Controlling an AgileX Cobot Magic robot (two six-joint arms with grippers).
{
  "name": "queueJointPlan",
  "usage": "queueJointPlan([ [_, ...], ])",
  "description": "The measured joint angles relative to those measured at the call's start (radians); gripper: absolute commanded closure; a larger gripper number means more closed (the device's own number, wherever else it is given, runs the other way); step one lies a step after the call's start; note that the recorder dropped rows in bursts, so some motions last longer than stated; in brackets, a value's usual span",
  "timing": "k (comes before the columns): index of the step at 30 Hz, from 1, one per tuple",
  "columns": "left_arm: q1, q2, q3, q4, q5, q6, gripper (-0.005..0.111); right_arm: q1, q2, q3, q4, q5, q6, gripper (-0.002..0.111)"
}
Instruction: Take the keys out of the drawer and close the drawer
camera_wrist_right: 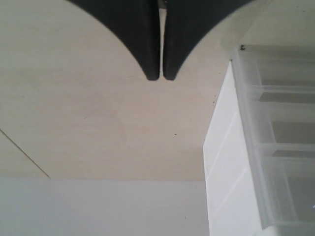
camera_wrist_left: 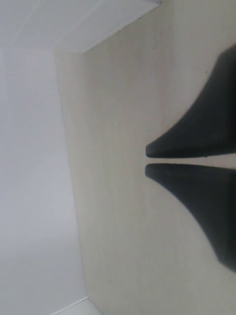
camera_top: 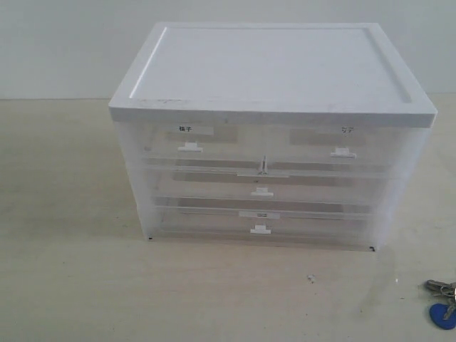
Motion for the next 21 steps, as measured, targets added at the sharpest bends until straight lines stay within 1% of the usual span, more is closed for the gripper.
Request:
queueJointPlan([
  [21,0.0,0.0,0.0,0.0,0.0,0.0,0.102,0.0,0.0,0.0,0.0,0.004,-0.019,0.108],
])
